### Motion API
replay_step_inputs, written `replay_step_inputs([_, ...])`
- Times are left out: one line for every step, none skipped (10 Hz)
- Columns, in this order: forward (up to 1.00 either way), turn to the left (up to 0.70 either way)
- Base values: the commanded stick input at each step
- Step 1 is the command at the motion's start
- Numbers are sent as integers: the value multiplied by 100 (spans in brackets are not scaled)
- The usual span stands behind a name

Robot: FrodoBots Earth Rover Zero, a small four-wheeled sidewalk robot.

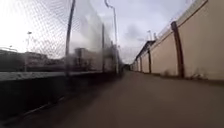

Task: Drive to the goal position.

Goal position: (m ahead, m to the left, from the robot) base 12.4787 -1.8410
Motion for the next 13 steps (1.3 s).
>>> replay_step_inputs([50, -22])
replay_step_inputs([50, 0])
replay_step_inputs([50, 0])
replay_step_inputs([50, 0])
replay_step_inputs([50, 0])
replay_step_inputs([50, 0])
replay_step_inputs([50, 0])
replay_step_inputs([50, 0])
replay_step_inputs([50, 0])
replay_step_inputs([50, 0])
replay_step_inputs([50, 0])
replay_step_inputs([50, 0])
replay_step_inputs([50, 0])
